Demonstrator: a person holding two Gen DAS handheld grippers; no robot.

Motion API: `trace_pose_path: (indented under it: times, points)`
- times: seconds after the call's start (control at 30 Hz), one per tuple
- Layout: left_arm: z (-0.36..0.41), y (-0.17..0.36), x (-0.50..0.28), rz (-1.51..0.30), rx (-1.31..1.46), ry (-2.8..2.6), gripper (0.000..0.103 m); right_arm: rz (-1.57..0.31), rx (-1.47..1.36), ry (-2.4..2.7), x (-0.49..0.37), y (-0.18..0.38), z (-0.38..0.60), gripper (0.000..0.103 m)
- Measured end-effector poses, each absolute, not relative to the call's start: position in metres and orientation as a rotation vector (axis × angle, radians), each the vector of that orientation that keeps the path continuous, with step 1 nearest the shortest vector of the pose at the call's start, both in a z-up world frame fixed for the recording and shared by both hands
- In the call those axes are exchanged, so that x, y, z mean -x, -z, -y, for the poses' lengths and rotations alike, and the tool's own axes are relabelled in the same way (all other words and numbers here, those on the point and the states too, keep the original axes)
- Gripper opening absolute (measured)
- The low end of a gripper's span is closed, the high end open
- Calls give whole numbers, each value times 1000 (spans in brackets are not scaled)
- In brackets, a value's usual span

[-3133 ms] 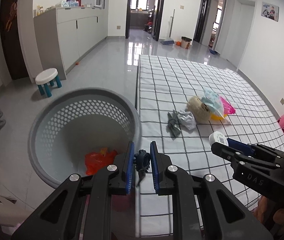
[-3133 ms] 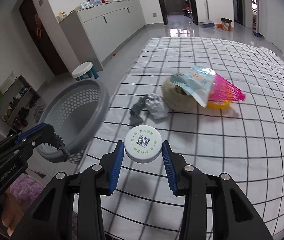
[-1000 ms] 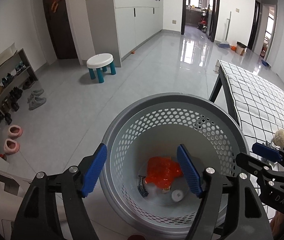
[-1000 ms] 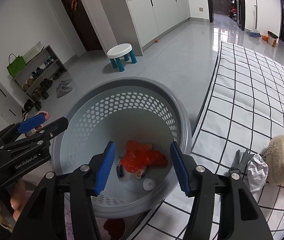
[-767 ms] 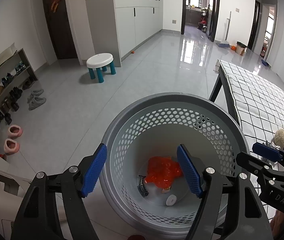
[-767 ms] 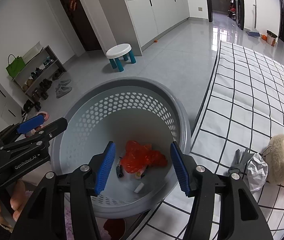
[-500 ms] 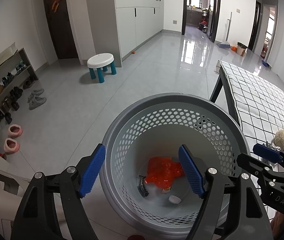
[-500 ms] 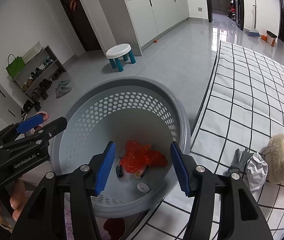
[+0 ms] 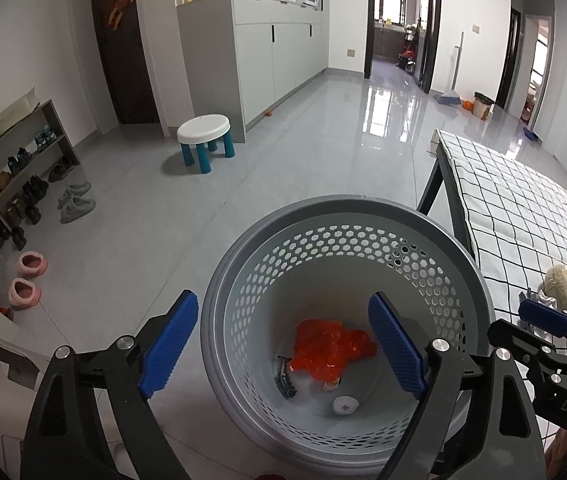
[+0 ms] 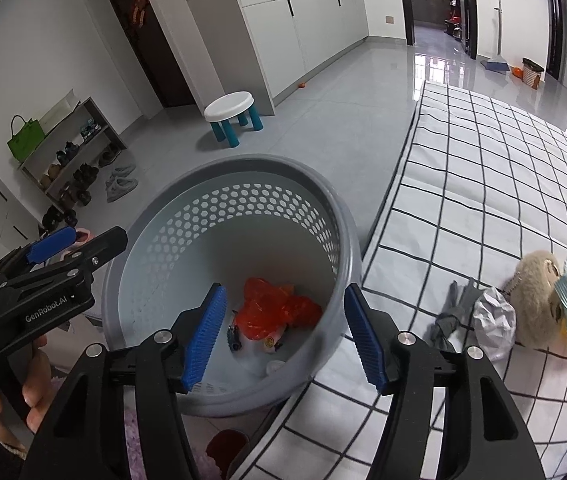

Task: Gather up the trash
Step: 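Move both tools back over the mat toward the pink shuttlecock and wipes packet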

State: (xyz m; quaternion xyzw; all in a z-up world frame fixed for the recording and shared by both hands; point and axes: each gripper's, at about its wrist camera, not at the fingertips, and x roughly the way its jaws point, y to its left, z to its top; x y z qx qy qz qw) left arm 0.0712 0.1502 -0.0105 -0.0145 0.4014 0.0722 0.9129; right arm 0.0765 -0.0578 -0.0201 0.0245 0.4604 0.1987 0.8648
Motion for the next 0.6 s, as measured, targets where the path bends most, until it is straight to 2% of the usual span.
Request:
trace_pose_path:
  times: [0.17, 0.6]
  points:
    - [-147, 10, -62, -830, 39, -129, 86, -951, -68, -397, -61, 14, 69, 62]
    - [-108, 6, -30, -807, -33, -57, 86, -930, -151, -307, -25, -3, 123, 63]
